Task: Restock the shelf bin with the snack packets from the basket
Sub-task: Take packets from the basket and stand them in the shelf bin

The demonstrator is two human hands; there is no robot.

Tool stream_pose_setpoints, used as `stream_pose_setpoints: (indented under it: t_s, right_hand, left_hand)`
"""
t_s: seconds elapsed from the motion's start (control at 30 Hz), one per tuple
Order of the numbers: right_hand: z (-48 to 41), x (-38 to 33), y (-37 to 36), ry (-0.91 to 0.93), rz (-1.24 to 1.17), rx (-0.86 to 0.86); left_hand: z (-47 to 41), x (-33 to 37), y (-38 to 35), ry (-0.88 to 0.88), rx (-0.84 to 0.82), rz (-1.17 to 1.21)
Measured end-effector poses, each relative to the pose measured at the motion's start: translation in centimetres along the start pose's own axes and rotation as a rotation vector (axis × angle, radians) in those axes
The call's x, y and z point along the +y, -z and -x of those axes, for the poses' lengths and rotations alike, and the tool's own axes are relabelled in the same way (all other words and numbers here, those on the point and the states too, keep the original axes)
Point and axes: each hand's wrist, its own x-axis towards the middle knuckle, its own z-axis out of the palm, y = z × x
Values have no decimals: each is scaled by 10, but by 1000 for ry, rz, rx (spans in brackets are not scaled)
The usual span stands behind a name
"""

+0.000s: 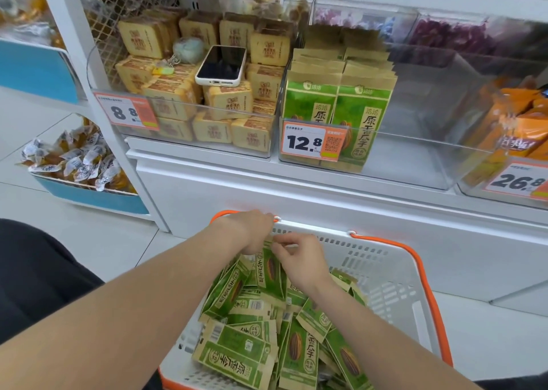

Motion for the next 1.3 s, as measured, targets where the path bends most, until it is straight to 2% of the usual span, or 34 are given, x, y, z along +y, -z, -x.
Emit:
stream_pose_setpoints:
  t_s: [0.17, 0.33, 0.4, 0.47, 0.57, 0.63, 0.7, 0.77, 0.87, 0.93, 0.97, 1.07, 1.13, 1.2, 1.3]
  right_hand:
    - [1, -7, 22, 35, -16, 169]
    - [3, -25, 53, 160, -204, 288]
    - [5, -26, 67, 168, -253, 308]
    - [5, -21, 85, 167, -197, 263]
    - [4, -20, 113, 157, -153, 203]
    - [3, -31, 131, 137, -258, 227]
    - [0, -47, 148, 171, -302, 273]
    - [-2, -60, 166, 247, -227, 276]
    - [5, -83, 184, 397, 14, 231]
    - [9, -97, 190, 526, 76, 263]
    - [10, -104, 191, 581, 69, 289]
    - [16, -119, 197, 604, -108, 386]
    - [20, -124, 202, 561, -288, 481]
    - [23, -124, 207, 513, -363, 533]
    - [23, -122, 210, 457, -375, 364]
  left_hand:
    - [-2, 8, 7, -106, 0, 220]
    - [-4, 10, 16, -226, 169, 460]
    - [1, 14, 23, -259, 280, 536]
    - [7, 22, 29, -248, 426, 638]
    - [16, 35, 38, -189, 721, 804]
    - [21, 42, 43, -128, 942, 794]
    - [30, 50, 50, -139, 1064, 815]
    - [36, 56, 57, -162, 1156, 778]
    - [41, 67, 70, -225, 1306, 470]
    - [41, 74, 73, -338, 1302, 299]
    - [42, 76, 73, -379, 1258, 291]
    - [43, 79, 78, -397, 1150, 448]
    - [45, 82, 85, -374, 1159, 571]
    - [47, 86, 92, -333, 1207, 667]
    - [49, 89, 100, -259, 1297, 736]
